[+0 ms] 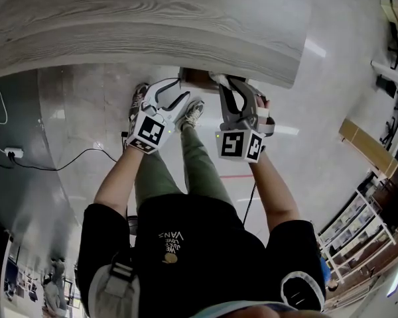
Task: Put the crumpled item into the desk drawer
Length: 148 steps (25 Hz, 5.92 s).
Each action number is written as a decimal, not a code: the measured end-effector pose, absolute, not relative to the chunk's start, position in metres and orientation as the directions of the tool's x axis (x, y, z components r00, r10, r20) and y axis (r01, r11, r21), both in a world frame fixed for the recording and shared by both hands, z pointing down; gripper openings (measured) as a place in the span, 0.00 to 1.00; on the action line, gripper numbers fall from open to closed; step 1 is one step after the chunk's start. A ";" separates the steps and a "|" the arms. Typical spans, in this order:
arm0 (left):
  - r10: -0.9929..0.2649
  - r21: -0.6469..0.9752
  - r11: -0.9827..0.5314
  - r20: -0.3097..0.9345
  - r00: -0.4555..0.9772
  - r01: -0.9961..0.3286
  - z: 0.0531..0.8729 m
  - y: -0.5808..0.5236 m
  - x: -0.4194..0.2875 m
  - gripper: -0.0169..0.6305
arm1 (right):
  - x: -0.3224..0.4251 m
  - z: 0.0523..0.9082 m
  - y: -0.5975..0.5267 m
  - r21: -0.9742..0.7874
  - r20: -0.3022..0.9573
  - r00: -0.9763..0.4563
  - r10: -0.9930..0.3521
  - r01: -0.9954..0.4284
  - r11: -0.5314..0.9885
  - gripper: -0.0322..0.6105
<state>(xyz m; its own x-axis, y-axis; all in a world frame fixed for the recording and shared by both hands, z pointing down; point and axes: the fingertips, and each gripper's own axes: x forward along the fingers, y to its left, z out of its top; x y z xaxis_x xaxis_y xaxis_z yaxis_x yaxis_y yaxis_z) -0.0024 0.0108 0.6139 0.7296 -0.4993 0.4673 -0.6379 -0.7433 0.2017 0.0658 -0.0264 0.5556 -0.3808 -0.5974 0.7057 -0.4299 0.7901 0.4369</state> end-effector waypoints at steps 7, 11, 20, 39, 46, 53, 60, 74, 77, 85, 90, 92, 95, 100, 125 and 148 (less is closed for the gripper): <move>-0.499 0.216 -0.733 0.474 0.725 -0.645 0.619 0.013 -0.001 0.28 | 0.074 0.561 -0.022 0.404 0.718 -0.366 -0.591 -0.473 0.783 0.19; -0.503 0.221 -0.729 0.469 0.726 -0.648 0.620 0.014 -0.001 0.28 | 0.077 0.560 -0.017 0.382 0.712 -0.376 -0.592 -0.500 0.777 0.22; -0.508 0.236 -0.719 0.465 0.726 -0.654 0.624 0.014 0.000 0.28 | 0.071 0.566 -0.018 0.290 0.713 -0.408 -0.569 -0.568 0.770 0.29; -0.496 0.244 -0.720 0.475 0.727 -0.650 0.628 0.015 -0.001 0.29 | 0.053 0.570 0.012 0.036 0.739 -0.519 -0.430 -0.606 0.794 0.29; -0.491 0.245 -0.720 0.483 0.725 -0.650 0.631 0.016 -0.001 0.29 | 0.040 0.588 0.011 -0.014 0.753 -0.543 -0.372 -0.578 0.816 0.29; -0.484 0.250 -0.721 0.486 0.728 -0.646 0.634 0.018 -0.001 0.29 | 0.056 0.592 -0.015 0.019 0.757 -0.479 -0.445 -0.664 0.748 0.29; -0.475 0.254 -0.724 0.492 0.730 -0.641 0.636 0.017 0.001 0.29 | 0.101 0.602 -0.034 0.070 0.793 -0.361 -0.490 -0.746 0.662 0.29; -0.472 0.270 -0.715 0.494 0.730 -0.645 0.630 0.014 0.000 0.30 | 0.109 0.573 -0.028 0.050 0.755 -0.369 -0.543 -0.793 0.608 0.29; -0.476 0.272 -0.713 0.487 0.732 -0.646 0.627 0.013 -0.001 0.30 | 0.112 0.561 -0.024 0.050 0.732 -0.363 -0.576 -0.816 0.576 0.29; -0.519 0.304 -0.683 0.437 0.734 -0.664 0.611 0.001 -0.003 0.30 | 0.108 0.539 0.005 0.022 0.692 -0.365 -0.623 -0.852 0.523 0.29; -0.507 0.300 -0.684 0.458 0.730 -0.664 0.611 0.000 -0.004 0.32 | 0.113 0.535 0.011 0.006 0.690 -0.345 -0.636 -0.876 0.482 0.29; -0.514 0.305 -0.677 0.456 0.727 -0.670 0.610 0.000 -0.005 0.32 | 0.115 0.532 0.010 0.007 0.682 -0.340 -0.648 -0.883 0.470 0.29; -0.522 0.311 -0.669 0.451 0.724 -0.675 0.608 -0.001 -0.005 0.32 | 0.117 0.528 0.009 0.005 0.672 -0.333 -0.662 -0.891 0.454 0.29; -0.503 0.308 -0.673 0.476 0.721 -0.673 0.613 0.001 -0.006 0.31 | 0.119 0.525 0.011 0.001 0.665 -0.327 -0.672 -0.899 0.438 0.29; -0.464 0.265 -0.735 0.474 0.748 -0.624 0.539 -0.005 -0.025 0.31 | 0.124 0.469 0.011 -0.019 0.555 -0.253 -0.792 -0.956 0.292 0.29; -0.328 0.193 -0.900 0.290 0.899 -0.390 0.375 0.008 0.017 0.27 | 0.145 0.358 0.051 0.011 0.379 -0.042 -0.925 -0.999 0.050 0.11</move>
